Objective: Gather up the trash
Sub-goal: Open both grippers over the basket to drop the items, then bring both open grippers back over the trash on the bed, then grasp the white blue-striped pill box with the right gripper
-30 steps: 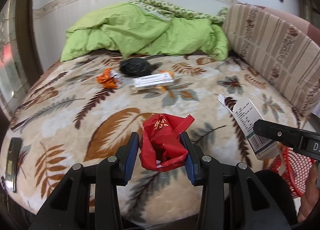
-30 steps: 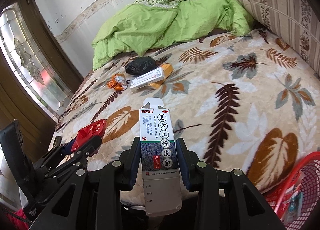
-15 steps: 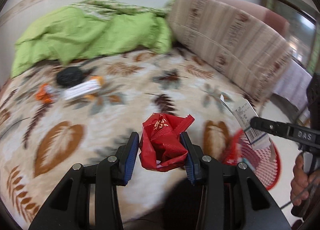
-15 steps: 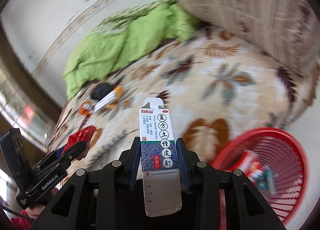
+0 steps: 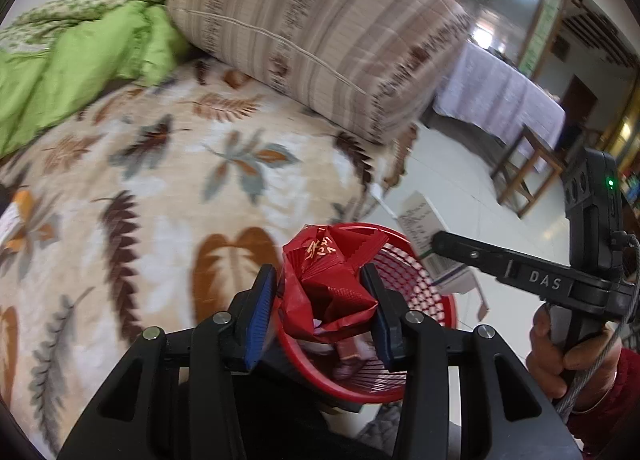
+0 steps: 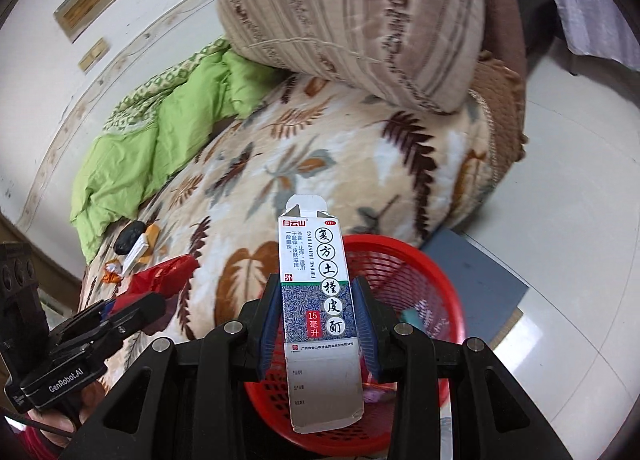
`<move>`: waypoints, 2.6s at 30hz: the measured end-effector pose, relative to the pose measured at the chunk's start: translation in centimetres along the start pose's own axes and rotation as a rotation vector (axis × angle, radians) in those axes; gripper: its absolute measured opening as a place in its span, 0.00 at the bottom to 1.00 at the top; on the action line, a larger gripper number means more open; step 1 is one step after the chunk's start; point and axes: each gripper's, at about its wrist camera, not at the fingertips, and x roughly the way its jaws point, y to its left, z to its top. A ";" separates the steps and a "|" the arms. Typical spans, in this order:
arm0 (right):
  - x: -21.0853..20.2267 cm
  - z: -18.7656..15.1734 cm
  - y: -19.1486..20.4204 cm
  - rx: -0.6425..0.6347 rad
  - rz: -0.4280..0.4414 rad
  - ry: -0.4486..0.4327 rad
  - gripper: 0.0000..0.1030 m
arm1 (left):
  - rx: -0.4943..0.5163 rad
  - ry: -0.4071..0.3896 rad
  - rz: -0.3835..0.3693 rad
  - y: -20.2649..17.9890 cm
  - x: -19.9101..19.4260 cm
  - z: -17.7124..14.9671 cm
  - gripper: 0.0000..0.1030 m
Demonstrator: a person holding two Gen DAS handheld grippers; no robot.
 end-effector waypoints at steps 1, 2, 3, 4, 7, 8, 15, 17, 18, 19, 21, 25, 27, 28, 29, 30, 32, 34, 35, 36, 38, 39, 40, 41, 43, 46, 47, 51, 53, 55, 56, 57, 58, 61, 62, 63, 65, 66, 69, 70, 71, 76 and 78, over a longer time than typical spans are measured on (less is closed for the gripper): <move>0.0 -0.1 -0.4 0.006 -0.003 0.003 0.38 | 0.006 0.007 -0.007 -0.4 0.5 0.1 0.43; -0.1 -0.2 -0.7 0.009 -0.008 0.005 0.38 | 0.013 0.014 -0.018 -0.8 0.9 0.1 0.47; -0.1 -0.3 -1.1 0.016 -0.022 0.004 0.38 | 0.021 0.021 -0.024 -1.2 1.4 0.1 0.49; 0.0 -0.3 -1.4 0.022 -0.029 0.006 0.42 | 0.024 0.027 -0.024 -1.3 1.6 0.1 0.53; 0.0 -0.2 -2.1 0.041 -0.029 0.006 0.46 | 0.023 0.032 -0.023 -1.2 1.6 -0.1 0.56; -0.1 -0.1 -2.2 0.036 -0.028 0.001 0.46 | 0.018 0.030 -0.019 -1.0 1.5 0.0 0.57; 0.6 0.4 -0.7 0.000 0.016 -0.007 0.46 | -0.036 -0.003 0.026 1.2 -0.3 -0.2 0.58; 1.1 0.5 0.1 -0.010 0.037 0.002 0.46 | -0.058 -0.014 0.042 2.3 -1.0 -0.4 0.58; 1.5 0.5 0.6 -0.018 0.048 0.010 0.46 | -0.070 -0.020 0.054 2.9 -1.3 -0.5 0.58; 1.8 0.5 1.2 -0.029 0.060 0.017 0.46 | -0.084 -0.026 0.069 3.6 -1.7 -0.6 0.58; 2.4 0.6 2.5 -0.055 0.079 0.025 0.46 | -0.122 -0.041 0.099 5.3 -2.7 -0.9 0.58; 3.9 0.6 5.5 -0.119 0.125 0.052 0.47 | -0.196 -0.067 0.145 8.7 -4.5 -1.5 0.58; 4.8 0.8 7.5 -0.158 0.150 0.068 0.47 | -0.232 -0.084 0.171 10.4 -5.5 -2.0 0.58; 5.2 0.8 8.2 -0.172 0.159 0.074 0.47 | -0.251 -0.092 0.187 11.4 -6.1 -2.3 0.58; 5.6 0.9 9.1 -0.190 0.172 0.082 0.47 | -0.274 -0.102 0.202 12.5 -6.7 -2.7 0.58; 6.1 0.9 9.9 -0.205 0.182 0.090 0.47 | -0.292 -0.110 0.214 13.4 -7.3 -3.0 0.58; 7.1 1.0 11.8 -0.240 0.205 0.108 0.47 | -0.324 -0.124 0.246 15.2 -8.3 -3.5 0.58; 8.3 1.0 13.7 -0.273 0.223 0.127 0.47 | -0.364 -0.141 0.286 17.3 -9.6 -4.2 0.58; 9.0 1.0 14.8 -0.293 0.234 0.141 0.47 | -0.381 -0.149 0.300 18.1 -10.1 -4.5 0.58; 9.6 1.0 15.9 -0.311 0.245 0.152 0.47 | -0.405 -0.160 0.325 19.3 -10.9 -5.0 0.58; 11.2 1.1 18.6 -0.358 0.271 0.176 0.47 | -0.432 -0.173 0.373 20.9 -12.0 -5.7 0.58; 11.9 1.0 19.8 -0.379 0.282 0.184 0.47 | -0.451 -0.181 0.403 22.1 -12.7 -6.1 0.58; 12.5 1.1 21.0 -0.398 0.291 0.191 0.47 | -0.466 -0.187 0.420 22.9 -13.2 -6.4 0.58; 13.4 1.1 22.4 -0.420 0.301 0.200 0.48 | -0.489 -0.195 0.442 24.1 -13.9 -6.9 0.58; 15.1 1.1 25.1 -0.461 0.321 0.221 0.49 | -0.525 -0.207 0.474 25.8 -14.9 -7.6 0.58; 18.1 1.2 29.5 -0.532 0.341 0.242 0.50 | -0.583 -0.226 0.519 28.5 -16.4 -8.8 0.58; 19.3 1.3 31.0 -0.547 0.348 0.255 0.50 | -0.599 -0.230 0.533 29.3 -16.8 -9.1 0.58; 24.2 1.8 36.7 -0.611 0.362 0.283 0.50 | -0.660 -0.239 0.583 32.5 -18.2 -10.8 0.58; 26.3 2.0 39.3 -0.647 0.360 0.290 0.50 | -0.692 -0.238 0.596 34.0 -18.5 -11.5 0.58; 28.5 2.2 41.4 -0.657 0.364 0.309 0.50 | -0.718 -0.236 0.620 35.6 -19.1 -12.2 0.58; 29.9 2.4 42.7 -0.656 0.381 0.321 0.50 | -0.726 -0.236 0.626 36.2 -19.2 -12.3 0.58; 30.6 2.5 43.5 -0.656 0.387 0.322 0.50 | -0.739 -0.236 0.634 37.0 -19.5 -12.6 0.58; 31.5 2.6 44.3 -0.665 0.388 0.322 0.50 | -0.745 -0.238 0.637 37.5 -19.7 -12.7 0.58; 35.2 2.8 46.6 -0.705 0.370 0.339 0.50 | -0.755 -0.243 0.653 38.8 -20.2 -12.9 0.58; 36.4 2.8 47.0 -0.715 0.358 0.353 0.50 | -0.757 -0.244 0.655 39.0 -20.2 -12.9 0.58; 37.2 2.8 47.1 -0.718 0.349 0.364 0.50 | -0.762 -0.246 0.656 39.4 -20.3 -13.1 0.58; 39.0 2.7 47.2 -0.722 0.337 0.393 0.50 | -0.771 -0.247 0.654 39.9 -20.3 -13.3 0.58; 39.5 2.6 47.2 -0.727 0.330 0.401 0.50 | -0.776 -0.246 0.650 40.2 -20.2 -13.5 0.58; 39.8 1.8 46.6 -0.742 0.343 0.457 0.50 | -0.780 -0.239 0.648 40.7 -20.0 -13.7 0.58; 39.4 1.4 46.3 -0.749 0.357 0.472 0.51 | -0.783 -0.239 0.646 40.8 -19.9 -13.8 0.58; 38.8 0.7 46.0 -0.765 0.369 0.496 0.53 | -0.784 -0.240 0.643 41.0 -19.9 -13.8 0.58; 35.2 -3.5 44.2 -0.867 0.455 0.605 0.67 | -0.785 -0.250 0.637 41.5 -20.0 -13.5 0.58; 34.1 -4.7 44.2 -0.945 0.442 0.562 0.67 | -0.793 -0.252 0.632 41.7 -19.9 -13.2 0.59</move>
